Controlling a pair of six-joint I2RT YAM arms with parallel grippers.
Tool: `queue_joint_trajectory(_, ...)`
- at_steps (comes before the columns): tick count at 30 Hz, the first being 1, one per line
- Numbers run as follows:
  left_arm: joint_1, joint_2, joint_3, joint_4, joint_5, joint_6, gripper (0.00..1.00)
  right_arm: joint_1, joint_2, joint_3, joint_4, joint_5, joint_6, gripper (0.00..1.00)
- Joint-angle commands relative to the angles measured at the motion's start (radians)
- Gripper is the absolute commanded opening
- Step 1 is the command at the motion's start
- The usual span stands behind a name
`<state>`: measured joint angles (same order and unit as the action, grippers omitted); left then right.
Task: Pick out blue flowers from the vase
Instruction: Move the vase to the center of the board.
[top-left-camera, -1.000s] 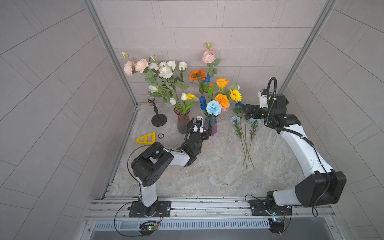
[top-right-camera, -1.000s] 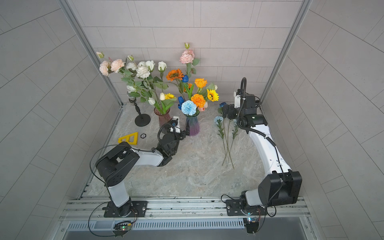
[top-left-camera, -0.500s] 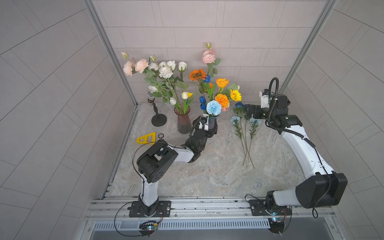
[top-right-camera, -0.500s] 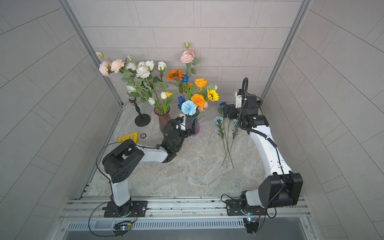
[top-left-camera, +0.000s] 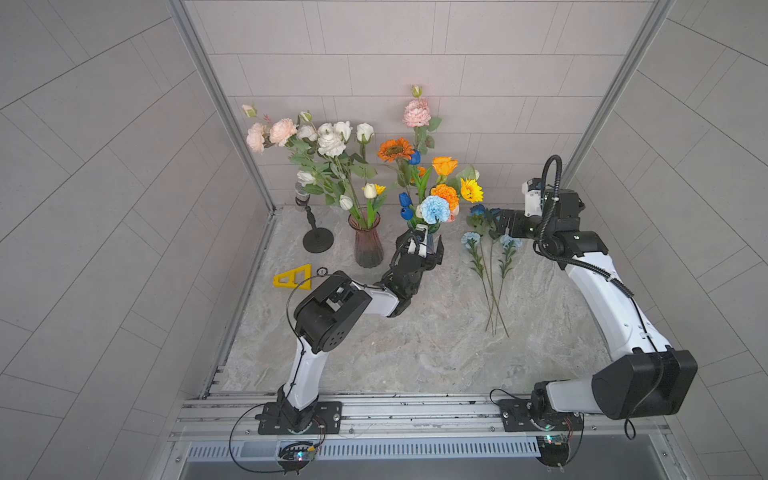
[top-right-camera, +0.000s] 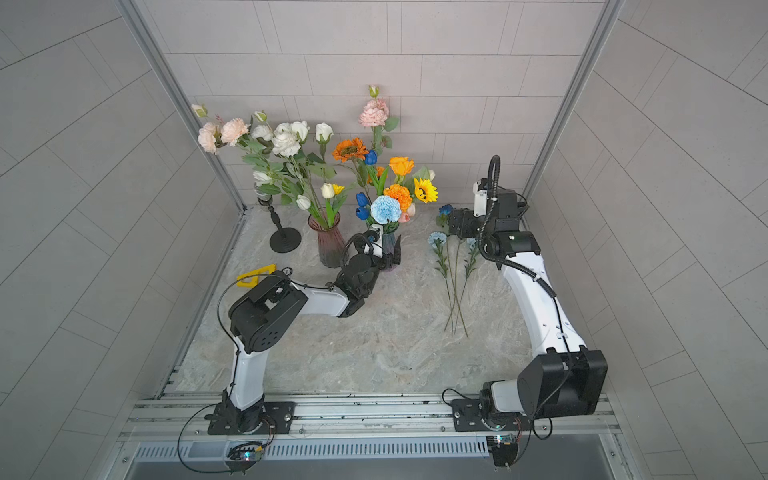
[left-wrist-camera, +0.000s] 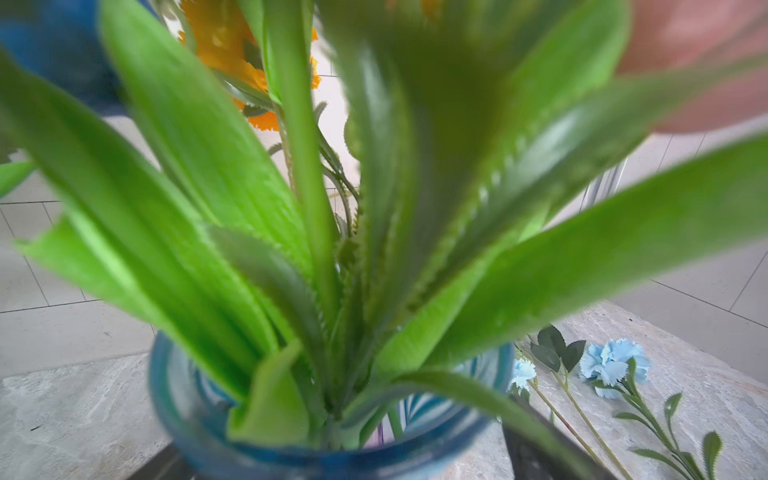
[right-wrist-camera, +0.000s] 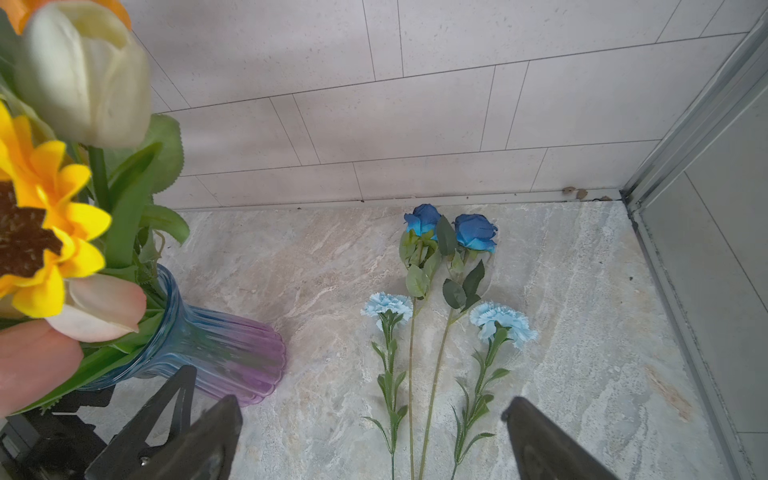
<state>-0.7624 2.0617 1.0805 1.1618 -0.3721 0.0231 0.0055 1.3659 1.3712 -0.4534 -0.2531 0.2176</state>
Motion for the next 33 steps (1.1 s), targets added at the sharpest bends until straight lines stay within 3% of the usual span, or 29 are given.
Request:
queue_joint_trajectory(1, 0.011, 0.028, 0.037, 0.033, -0.02, 0.029, 1.0, -0.007, -0.031, -0.009, 0.007, -0.006, -0.001, 1.0)
queue_joint_trajectory(18, 0.047, 0.105, 0.146, 0.037, -0.052, 0.051, 1.0, -0.018, -0.037, -0.012, 0.008, -0.012, 0.0, 1.0)
queue_joint_trajectory(33, 0.049, 0.18, 0.206, 0.058, -0.075, 0.083, 0.89, -0.024, -0.049, -0.015, 0.007, -0.012, 0.0, 1.0)
